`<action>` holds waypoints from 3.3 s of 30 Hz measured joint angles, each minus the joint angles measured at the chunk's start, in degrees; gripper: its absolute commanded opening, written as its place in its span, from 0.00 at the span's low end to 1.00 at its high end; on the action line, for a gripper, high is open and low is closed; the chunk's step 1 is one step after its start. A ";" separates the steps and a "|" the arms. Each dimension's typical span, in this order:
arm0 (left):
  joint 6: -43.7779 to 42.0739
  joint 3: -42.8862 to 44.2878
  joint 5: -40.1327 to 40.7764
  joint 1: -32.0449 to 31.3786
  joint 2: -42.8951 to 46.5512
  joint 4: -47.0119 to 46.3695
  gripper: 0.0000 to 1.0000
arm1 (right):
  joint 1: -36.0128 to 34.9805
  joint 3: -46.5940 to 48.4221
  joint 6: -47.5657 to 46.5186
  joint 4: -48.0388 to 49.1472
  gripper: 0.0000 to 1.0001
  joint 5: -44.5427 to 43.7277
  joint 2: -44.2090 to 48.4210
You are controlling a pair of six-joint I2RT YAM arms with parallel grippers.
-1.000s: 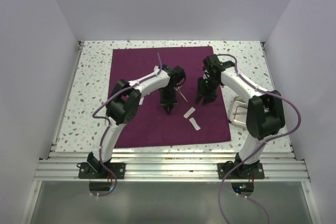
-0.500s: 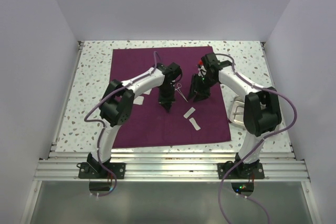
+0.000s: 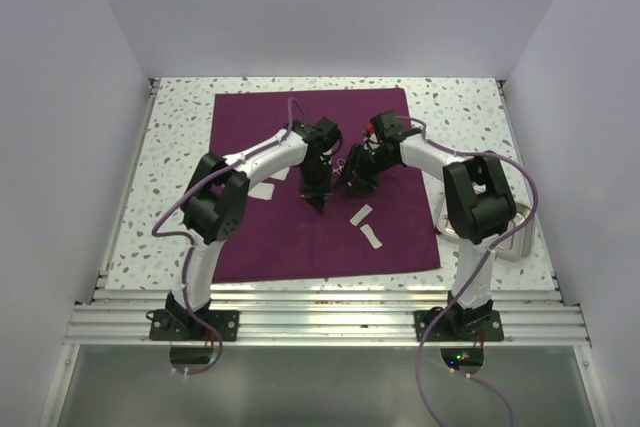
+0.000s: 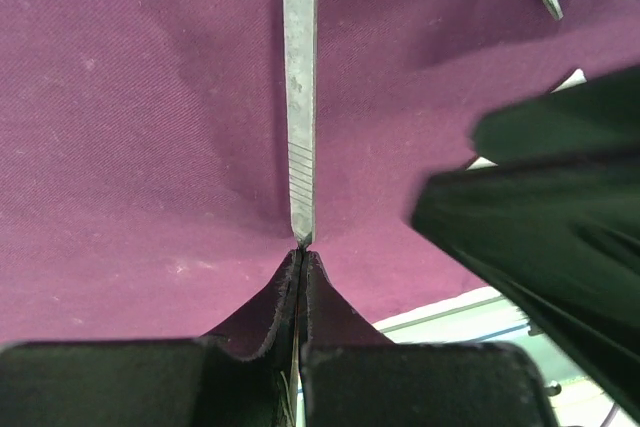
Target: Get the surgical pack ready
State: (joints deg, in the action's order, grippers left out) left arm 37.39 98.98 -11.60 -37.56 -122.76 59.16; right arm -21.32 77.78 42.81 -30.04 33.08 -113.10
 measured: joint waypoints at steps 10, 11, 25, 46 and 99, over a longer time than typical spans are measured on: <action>-0.17 -2.16 -0.50 0.04 0.44 -1.60 0.00 | -4.00 3.17 5.27 3.85 0.43 -0.13 -6.51; -0.17 -2.34 -0.50 0.04 0.52 -1.64 0.00 | -4.44 3.43 5.75 4.26 0.42 -0.15 -6.93; -0.66 -4.42 -0.94 0.90 2.62 -3.19 0.16 | -6.75 3.76 9.68 6.10 0.00 -0.70 -9.57; -10.40 -21.86 0.02 5.57 23.15 -15.21 0.56 | 30.40 -12.59 20.94 -7.08 0.00 -15.26 31.39; -8.02 -22.43 2.32 11.56 22.82 -17.03 0.54 | -9.86 33.59 -29.99 -26.69 0.46 -36.24 -13.92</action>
State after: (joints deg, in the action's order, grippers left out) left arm 29.36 76.55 -9.28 -26.00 -99.94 42.13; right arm -31.18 111.37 12.82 -56.73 -3.16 -127.02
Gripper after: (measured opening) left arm 0.546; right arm 0.514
